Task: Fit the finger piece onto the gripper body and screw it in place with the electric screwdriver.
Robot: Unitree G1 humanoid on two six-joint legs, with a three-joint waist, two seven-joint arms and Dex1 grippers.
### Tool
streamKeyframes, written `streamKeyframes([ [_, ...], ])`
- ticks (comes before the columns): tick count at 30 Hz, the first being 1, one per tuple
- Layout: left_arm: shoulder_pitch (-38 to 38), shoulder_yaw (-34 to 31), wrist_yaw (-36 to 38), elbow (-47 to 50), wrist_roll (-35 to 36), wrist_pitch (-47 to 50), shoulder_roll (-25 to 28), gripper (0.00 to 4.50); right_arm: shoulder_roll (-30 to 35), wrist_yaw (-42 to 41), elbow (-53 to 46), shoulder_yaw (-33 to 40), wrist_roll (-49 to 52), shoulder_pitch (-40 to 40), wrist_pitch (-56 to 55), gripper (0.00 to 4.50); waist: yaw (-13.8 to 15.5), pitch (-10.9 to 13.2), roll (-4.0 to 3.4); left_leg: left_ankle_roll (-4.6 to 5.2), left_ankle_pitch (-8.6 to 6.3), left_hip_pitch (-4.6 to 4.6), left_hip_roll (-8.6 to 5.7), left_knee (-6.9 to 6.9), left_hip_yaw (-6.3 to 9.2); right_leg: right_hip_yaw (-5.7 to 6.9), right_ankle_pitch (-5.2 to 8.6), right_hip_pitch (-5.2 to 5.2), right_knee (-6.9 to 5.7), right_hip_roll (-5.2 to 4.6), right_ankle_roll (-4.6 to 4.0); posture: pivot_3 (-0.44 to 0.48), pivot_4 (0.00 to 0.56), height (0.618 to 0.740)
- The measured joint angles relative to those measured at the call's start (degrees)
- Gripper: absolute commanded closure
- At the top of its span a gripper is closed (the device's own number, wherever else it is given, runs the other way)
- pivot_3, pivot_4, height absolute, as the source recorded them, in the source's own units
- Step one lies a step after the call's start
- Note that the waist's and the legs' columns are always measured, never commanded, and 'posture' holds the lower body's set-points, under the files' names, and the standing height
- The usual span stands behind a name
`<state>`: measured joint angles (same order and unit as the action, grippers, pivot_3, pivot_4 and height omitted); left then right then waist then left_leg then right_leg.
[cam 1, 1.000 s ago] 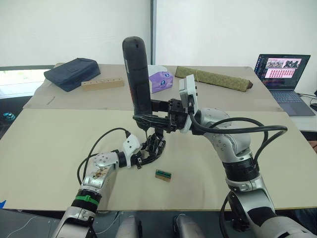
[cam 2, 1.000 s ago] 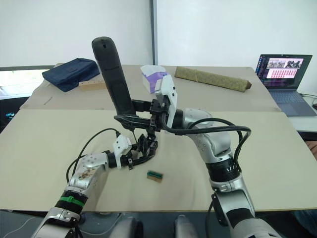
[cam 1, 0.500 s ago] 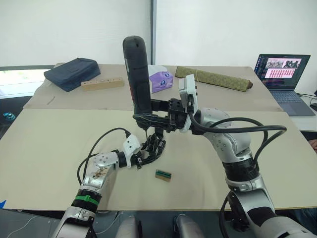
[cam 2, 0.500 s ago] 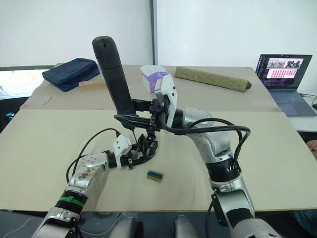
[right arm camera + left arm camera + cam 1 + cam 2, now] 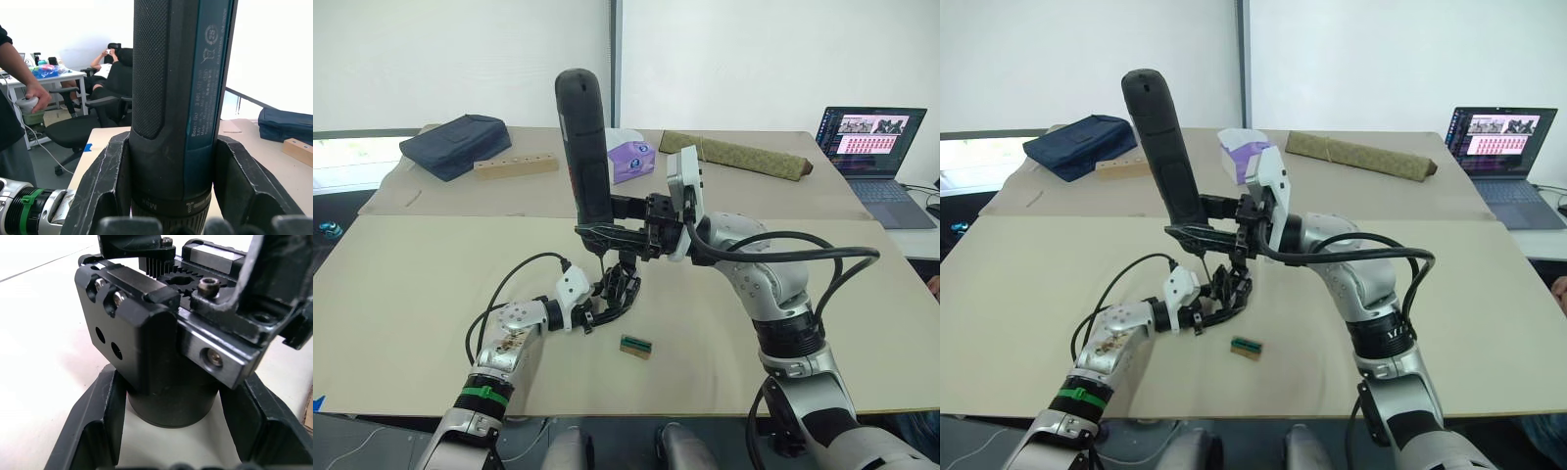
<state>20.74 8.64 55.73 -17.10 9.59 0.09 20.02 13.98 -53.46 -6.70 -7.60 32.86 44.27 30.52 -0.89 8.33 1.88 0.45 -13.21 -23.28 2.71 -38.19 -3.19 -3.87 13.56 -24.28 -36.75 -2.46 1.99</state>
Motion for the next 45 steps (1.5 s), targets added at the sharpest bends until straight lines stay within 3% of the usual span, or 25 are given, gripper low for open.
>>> streamKeyframes([
  [45,0.0,0.0,0.0,0.1,0.0,0.1,-0.1,2.23,-0.3,-0.4,0.6,-0.3,-0.8,-0.1,-1.7,2.59,0.0,0.0,0.00,0.00,0.00,0.00,0.00,0.01,0.00,0.00,0.00,0.00,0.01,0.00,0.00,0.000,0.150,0.740],
])
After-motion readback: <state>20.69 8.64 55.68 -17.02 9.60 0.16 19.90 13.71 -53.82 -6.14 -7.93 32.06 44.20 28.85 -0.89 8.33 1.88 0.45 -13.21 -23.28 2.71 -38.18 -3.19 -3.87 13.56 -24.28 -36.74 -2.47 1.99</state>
